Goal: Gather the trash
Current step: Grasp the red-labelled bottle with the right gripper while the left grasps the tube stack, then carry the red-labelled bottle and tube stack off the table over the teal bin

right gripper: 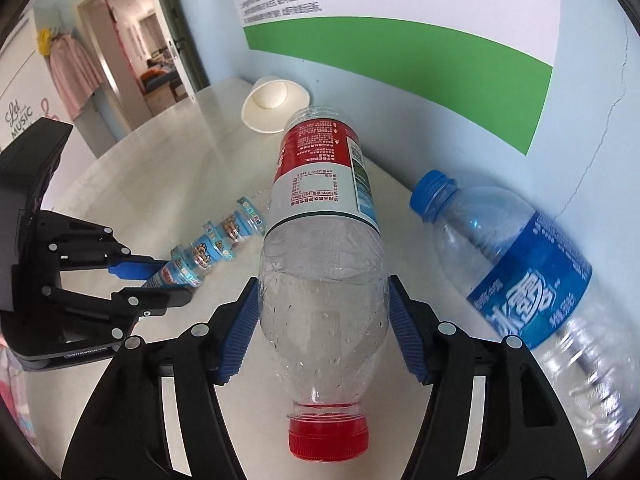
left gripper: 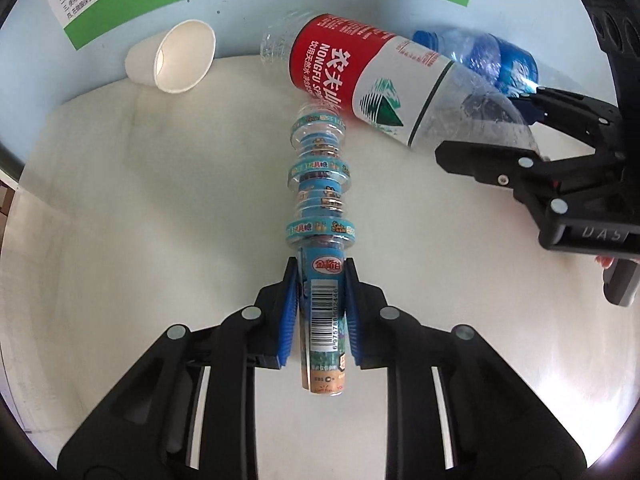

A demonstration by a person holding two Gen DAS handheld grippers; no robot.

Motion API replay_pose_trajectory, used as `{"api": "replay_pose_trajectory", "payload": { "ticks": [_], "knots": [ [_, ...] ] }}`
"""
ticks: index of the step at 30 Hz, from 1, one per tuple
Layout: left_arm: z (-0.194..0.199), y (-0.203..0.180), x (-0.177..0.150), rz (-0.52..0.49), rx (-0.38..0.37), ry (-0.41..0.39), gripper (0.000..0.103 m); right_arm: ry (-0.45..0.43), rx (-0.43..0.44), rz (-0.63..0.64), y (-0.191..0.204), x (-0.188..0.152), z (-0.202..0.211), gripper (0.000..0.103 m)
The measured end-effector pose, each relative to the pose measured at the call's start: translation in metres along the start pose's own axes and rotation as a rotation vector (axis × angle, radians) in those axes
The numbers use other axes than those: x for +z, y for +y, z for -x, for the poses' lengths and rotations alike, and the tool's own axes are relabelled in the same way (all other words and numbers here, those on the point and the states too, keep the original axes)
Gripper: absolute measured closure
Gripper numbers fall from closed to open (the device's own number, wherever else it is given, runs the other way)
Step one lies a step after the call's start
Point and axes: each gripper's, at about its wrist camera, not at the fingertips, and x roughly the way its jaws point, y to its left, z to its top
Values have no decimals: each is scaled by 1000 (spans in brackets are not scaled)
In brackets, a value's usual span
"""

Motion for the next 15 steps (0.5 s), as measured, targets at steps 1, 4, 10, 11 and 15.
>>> {"api": "replay_pose_trajectory", "payload": {
  "ticks": [1, 4, 10, 11, 15],
  "knots": [
    [2, 2, -4, 0, 3, 1, 84, 2, 2, 3, 2, -1, 1, 40],
    [12, 7, -21, 6, 8, 3, 84, 3, 9, 7, 11, -8, 12, 40],
    [38, 13, -47, 14, 9, -5, 84, 15, 21, 4, 32, -24, 34, 40],
    [43, 16, -52, 19, 13, -4, 84, 18, 22, 0, 35, -27, 37, 40],
    [67, 27, -65, 18, 23, -29, 84, 28, 30, -22, 47, -37, 54, 40]
  ]
}}
